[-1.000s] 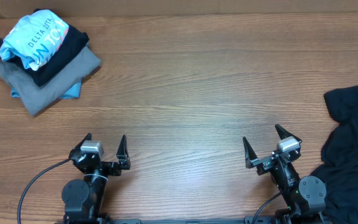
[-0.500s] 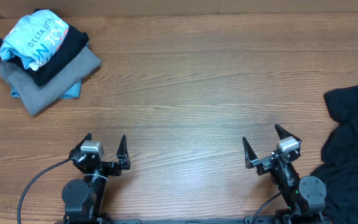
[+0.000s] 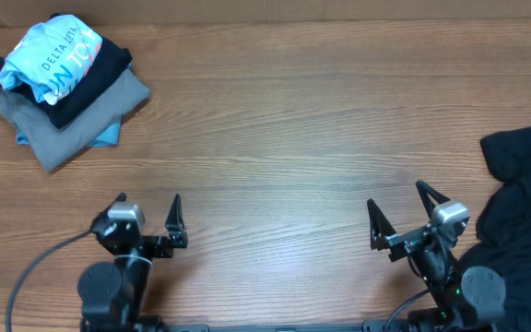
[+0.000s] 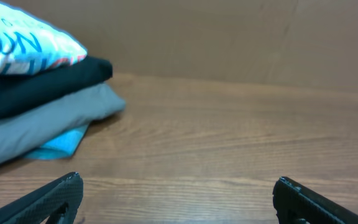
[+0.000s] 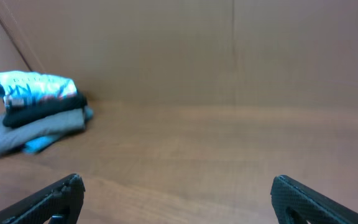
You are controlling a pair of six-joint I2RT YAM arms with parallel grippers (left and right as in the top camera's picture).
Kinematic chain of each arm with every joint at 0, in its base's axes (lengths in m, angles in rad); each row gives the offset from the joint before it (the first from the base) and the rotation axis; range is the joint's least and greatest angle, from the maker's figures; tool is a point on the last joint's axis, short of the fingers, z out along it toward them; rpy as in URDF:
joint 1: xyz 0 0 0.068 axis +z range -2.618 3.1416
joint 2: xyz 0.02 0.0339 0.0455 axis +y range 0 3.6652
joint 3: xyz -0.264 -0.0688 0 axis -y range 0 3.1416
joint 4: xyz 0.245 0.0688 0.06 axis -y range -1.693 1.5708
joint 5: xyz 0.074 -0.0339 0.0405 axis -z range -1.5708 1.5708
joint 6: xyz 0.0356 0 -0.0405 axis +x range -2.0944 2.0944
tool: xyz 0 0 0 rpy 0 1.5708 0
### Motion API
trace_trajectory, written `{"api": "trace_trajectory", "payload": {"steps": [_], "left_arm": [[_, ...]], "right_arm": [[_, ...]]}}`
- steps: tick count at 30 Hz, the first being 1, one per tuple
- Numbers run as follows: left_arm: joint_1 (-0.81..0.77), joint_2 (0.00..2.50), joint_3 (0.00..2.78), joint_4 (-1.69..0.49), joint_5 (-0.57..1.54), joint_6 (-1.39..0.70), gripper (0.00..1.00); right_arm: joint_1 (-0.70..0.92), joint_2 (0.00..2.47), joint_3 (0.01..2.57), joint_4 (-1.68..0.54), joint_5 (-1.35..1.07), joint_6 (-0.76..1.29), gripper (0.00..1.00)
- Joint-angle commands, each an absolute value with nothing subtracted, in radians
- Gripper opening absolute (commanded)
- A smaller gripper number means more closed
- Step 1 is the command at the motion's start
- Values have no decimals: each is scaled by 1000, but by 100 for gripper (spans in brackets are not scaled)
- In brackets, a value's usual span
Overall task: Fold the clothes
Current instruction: 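Reach the right gripper to the crumpled black t-shirt and grasp it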
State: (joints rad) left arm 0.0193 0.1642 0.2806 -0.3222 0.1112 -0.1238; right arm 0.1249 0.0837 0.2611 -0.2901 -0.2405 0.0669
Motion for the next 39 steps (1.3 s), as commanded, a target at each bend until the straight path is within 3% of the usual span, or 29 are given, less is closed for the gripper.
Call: {"api": "trace_trajectory", "payload": {"steps": [1, 6, 17, 22, 25, 29, 39], "left_arm": [[12, 374, 441, -364, 86, -109, 100], [12, 701, 703, -448, 101, -109, 100], [12, 1324, 1435, -1008, 178, -113, 100], [12, 1404, 1489, -1024, 287, -120, 100], [12, 1416, 1489, -1025, 340, -112, 100], [12, 1416, 1489, -1028, 333, -66, 100], [12, 1419, 1489, -1047, 331, -67, 100]], "right_arm": [[122, 221, 405, -385, -248, 155, 100], [122, 476, 623, -529, -248, 158, 100], [122, 1081, 1246, -997, -354, 158, 100], [120, 1235, 1302, -1071, -390, 165, 100], [81, 1304, 1302, -1083, -324, 272, 100], [-82, 1377, 1303, -1072, -227, 387, 100], [-459, 1500, 1302, -900, -221, 383, 100]]}}
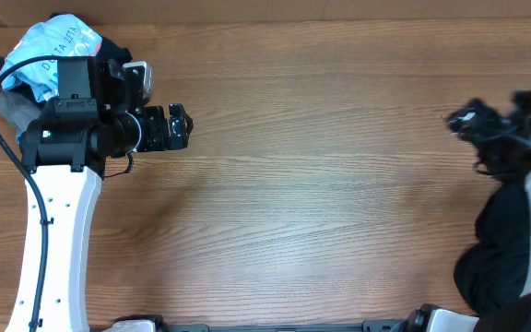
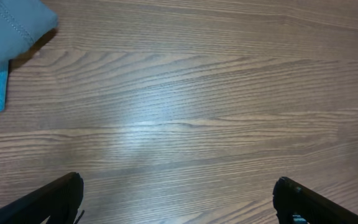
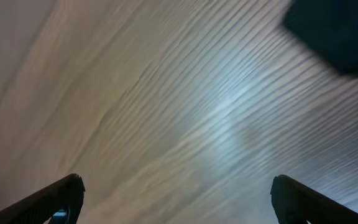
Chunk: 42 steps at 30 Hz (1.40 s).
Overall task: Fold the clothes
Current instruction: 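Reach the right gripper to the crumpled black t-shirt and grasp it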
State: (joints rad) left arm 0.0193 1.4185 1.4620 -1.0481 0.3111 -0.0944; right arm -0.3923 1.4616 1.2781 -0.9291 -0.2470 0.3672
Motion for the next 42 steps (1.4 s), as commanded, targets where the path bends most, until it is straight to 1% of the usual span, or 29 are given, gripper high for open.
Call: {"api": "trace_trajectory", "payload": {"steps": [1, 7, 9, 14, 18, 20, 22, 23, 25, 27, 29, 30, 33, 34, 36, 39, 42], "left_arm": [[12, 1419, 1489, -1046, 331, -67, 100], [12, 1419, 1489, -1047, 334, -67, 100], [12, 1419, 1489, -1047, 334, -67, 100], [12, 1419, 1489, -1047, 334, -67, 100], [12, 1419, 1489, -1048, 334, -67, 100], [12, 1419, 1489, -1051, 334, -67, 100], [12, 1419, 1489, -1051, 333, -67, 100], [12, 1419, 1489, -1051, 333, -67, 100], [12, 1419, 1489, -1050, 333, -67, 100], [12, 1419, 1489, -1045, 333, -67, 100], [12, 1419, 1489, -1042, 333, -67, 100], [12, 1419, 1489, -1042, 333, -67, 100], [12, 1419, 1489, -1043, 332, -67, 100], [12, 1419, 1489, -1043, 329, -67, 100], [12, 1419, 1489, -1043, 317, -67, 100], [12, 1419, 1489, -1044, 299, -67, 100], [12, 1419, 1489, -1043, 294, -67, 100]], "right_arm": [[-484, 1520, 1302, -888, -213, 382, 100], [-572, 1666, 1302, -840, -49, 459, 100], [-587, 1716, 1302, -813, -49, 471, 100], [-590, 1833, 1302, -743, -37, 471, 92], [-590, 1894, 1302, -712, 69, 472, 91], [-590, 1915, 1302, -733, 106, 473, 88], [-590, 1930, 1302, -774, 115, 484, 80], [-590, 1939, 1300, -793, 123, 499, 73], [-589, 1948, 1284, -797, 122, 502, 69], [-588, 1948, 1268, -792, 109, 503, 62], [-587, 1948, 1262, -796, 96, 502, 38], [-584, 1948, 1262, -799, 84, 501, 30], [-569, 1948, 1263, -798, 11, 462, 11], [-557, 1947, 1264, -794, -35, 431, 7], [-531, 1943, 1264, -789, -86, 387, 4], [-471, 1929, 1265, -776, -173, 315, 4], [-369, 1906, 1265, -767, -279, 263, 4]]}}
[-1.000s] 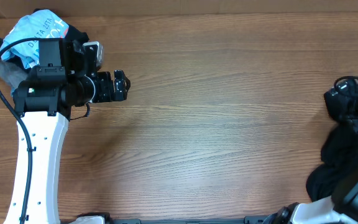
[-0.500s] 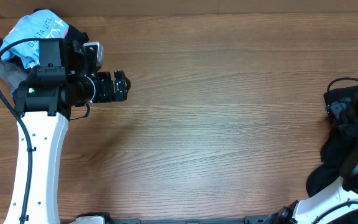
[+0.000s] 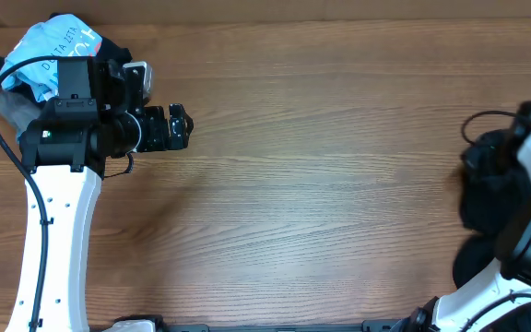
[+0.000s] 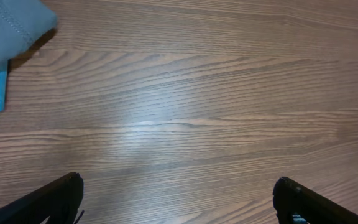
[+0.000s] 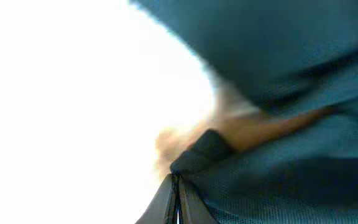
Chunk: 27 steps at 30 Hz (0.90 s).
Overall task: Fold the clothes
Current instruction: 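Reach the right gripper to the crumpled black t-shirt and grasp it, then drag the black t-shirt with the right gripper toward table center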
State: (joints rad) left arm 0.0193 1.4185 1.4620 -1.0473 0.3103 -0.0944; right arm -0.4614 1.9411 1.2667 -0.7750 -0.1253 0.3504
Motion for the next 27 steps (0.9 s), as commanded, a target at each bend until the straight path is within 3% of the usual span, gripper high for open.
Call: {"api": "trace_trajectory", "payload": {"steps": [1, 12, 15, 16, 17, 19, 22, 27], "left_arm": [[12, 1419, 1489, -1043, 281, -67, 100], [13, 1412, 1517, -1092, 80, -67, 100], [13, 1412, 1559, -1112, 32, -67, 100], [13, 1412, 1575, -1116, 33, -67, 100], [13, 1412, 1588, -1120, 34, -67, 100], [12, 1412, 1612, -1125, 34, -67, 100], [12, 1412, 1626, -1126, 56, -67, 100], [12, 1412, 1625, -1139, 111, -67, 100]], "right_arm": [[-327, 1900, 1265, -762, -309, 260, 4], [360, 1885, 1287, -679, -422, 260, 4], [518, 1885, 1317, -698, -336, 268, 13], [557, 1884, 1328, -701, -300, 290, 21], [579, 1883, 1338, -703, -274, 309, 30], [596, 1878, 1362, -719, -201, 359, 36], [550, 1861, 1399, -772, -101, 449, 57], [328, 1848, 1433, -897, -27, 570, 72]]}}
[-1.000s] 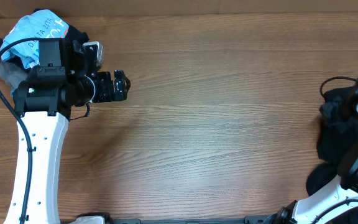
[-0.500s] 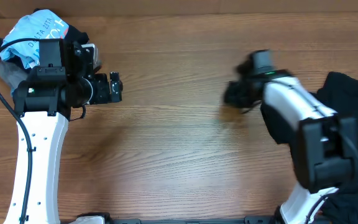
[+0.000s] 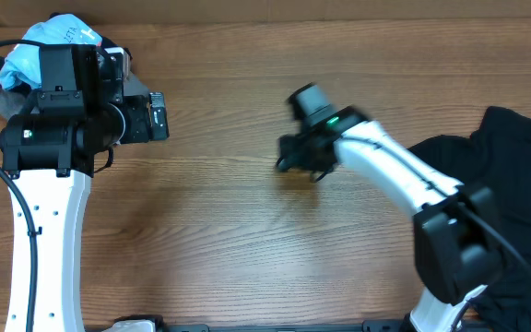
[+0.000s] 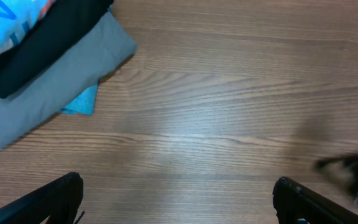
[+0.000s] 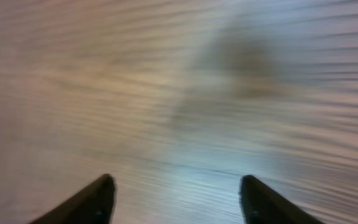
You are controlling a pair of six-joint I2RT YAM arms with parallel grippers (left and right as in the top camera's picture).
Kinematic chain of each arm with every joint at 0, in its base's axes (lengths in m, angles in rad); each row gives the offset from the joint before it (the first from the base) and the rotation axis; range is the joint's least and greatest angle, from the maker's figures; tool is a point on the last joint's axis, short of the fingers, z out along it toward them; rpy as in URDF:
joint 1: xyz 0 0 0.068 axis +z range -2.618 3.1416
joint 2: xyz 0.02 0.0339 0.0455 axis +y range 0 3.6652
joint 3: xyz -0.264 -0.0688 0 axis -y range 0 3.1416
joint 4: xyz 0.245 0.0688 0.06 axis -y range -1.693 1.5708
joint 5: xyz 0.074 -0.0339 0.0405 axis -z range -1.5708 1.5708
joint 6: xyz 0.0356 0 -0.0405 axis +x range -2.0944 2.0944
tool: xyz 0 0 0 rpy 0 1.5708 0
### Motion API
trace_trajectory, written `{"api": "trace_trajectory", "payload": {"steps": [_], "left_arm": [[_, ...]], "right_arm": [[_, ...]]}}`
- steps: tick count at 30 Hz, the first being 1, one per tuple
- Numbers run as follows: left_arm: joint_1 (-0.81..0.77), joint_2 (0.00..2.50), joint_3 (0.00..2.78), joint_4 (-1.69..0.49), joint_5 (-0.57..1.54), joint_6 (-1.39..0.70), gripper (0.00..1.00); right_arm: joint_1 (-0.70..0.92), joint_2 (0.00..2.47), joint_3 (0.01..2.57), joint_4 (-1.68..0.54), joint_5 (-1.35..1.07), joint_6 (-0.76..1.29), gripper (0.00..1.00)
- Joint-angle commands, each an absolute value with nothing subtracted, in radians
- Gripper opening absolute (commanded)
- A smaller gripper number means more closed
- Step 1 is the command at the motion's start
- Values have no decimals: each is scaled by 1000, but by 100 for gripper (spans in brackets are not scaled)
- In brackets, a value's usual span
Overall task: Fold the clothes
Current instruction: 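Drag the black t-shirt with the right gripper toward table center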
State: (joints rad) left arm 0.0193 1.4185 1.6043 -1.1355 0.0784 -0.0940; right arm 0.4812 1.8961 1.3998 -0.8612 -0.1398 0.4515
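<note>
A black garment (image 3: 501,175) lies crumpled at the table's right side, partly under my right arm. The stack of folded clothes (image 4: 39,56), grey at the bottom, then black, with a light blue printed shirt on top, sits at the far left corner. My left gripper (image 4: 176,196) hangs open just right of that stack, over bare wood; from above the left gripper (image 3: 158,115) points right. My right gripper (image 3: 295,162) is over the table's middle, well left of the black garment. In the blurred wrist view the right gripper (image 5: 176,202) is open with nothing between its fingers.
The brown wooden table (image 3: 247,249) fills the view. My left arm covers part of the stack from above. A dark blur at the right edge of the left wrist view is my right gripper (image 4: 353,171).
My right gripper was shut on the black garment at the right edge; now it is open over the table's middle, and the garment reaches further left. My left gripper has shifted back toward the stack.
Both grippers stood open at the near edge, the black garment heaped at the right. Then the left was by the stack and the right over the garment. The right shut on the cloth. Now it is open at mid-table, the garment lying wider.
</note>
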Motion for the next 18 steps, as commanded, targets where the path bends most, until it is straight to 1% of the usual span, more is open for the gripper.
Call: {"api": "trace_trajectory", "payload": {"steps": [1, 4, 5, 8, 12, 16, 18], "left_arm": [[12, 1412, 1625, -1142, 114, -67, 100], [12, 1414, 1625, -1144, 118, -67, 100], [12, 1414, 1625, -1144, 121, -67, 100], [12, 1414, 1625, -1140, 124, -68, 100], [12, 1414, 1625, -1139, 122, -67, 100], [12, 1414, 1625, -1128, 120, -67, 100], [12, 1414, 1625, -1126, 121, -67, 100]], "right_arm": [[270, 1848, 1432, -916, -28, 578, 73], [117, 1850, 1421, -951, -35, 576, 77], [81, 1853, 1419, -957, -35, 567, 79], [-23, 1863, 1409, -966, -32, 516, 80], [-67, 1863, 1348, -923, -9, 497, 84], [-66, 1863, 1251, -846, -8, 497, 84], [-66, 1863, 1207, -802, -9, 498, 81]]}}
